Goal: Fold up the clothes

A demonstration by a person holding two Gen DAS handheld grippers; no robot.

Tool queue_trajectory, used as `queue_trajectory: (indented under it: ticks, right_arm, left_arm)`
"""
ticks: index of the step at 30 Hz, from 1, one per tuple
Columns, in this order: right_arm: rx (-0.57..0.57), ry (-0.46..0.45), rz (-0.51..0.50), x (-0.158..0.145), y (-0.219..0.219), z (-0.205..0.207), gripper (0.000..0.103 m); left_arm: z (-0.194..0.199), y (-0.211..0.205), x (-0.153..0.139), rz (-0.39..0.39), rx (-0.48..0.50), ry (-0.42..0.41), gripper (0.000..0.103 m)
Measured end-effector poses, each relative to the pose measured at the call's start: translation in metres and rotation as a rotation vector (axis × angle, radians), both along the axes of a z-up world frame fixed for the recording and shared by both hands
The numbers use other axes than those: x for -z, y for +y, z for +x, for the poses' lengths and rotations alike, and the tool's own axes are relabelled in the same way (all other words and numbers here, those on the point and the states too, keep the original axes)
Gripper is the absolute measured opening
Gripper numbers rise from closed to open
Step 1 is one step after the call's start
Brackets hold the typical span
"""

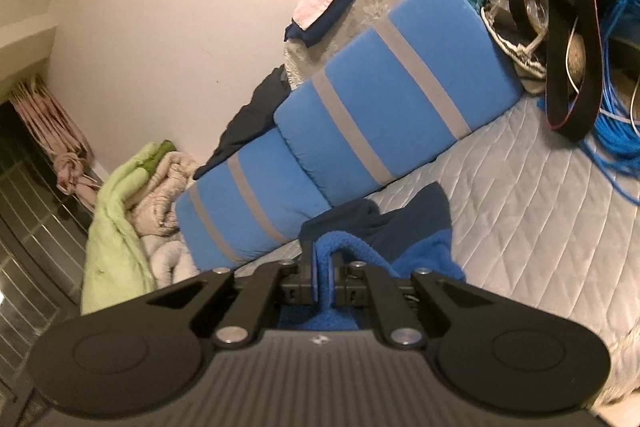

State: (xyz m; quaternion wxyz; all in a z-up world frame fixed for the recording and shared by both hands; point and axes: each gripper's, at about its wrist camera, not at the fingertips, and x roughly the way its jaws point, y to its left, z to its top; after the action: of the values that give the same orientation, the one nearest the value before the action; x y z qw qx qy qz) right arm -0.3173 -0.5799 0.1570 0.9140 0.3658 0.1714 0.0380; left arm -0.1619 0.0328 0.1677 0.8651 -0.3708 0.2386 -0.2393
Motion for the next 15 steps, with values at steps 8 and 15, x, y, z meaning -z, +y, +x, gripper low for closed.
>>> queue_trajectory:
  ticks: [8,15]
  right_arm:
    - [0.036,0.032,-0.049,-0.002,-0.007,0.036,0.005]
    - [0.073,0.05,-0.069,0.001,-0.012,0.07,0.005]
  left_arm:
    - [0.033,-0.007,-0.003,0.044,0.008,0.0,0.016]
    - [0.064,-0.012,0.0,0.065,-0.01,-0.003,0.016]
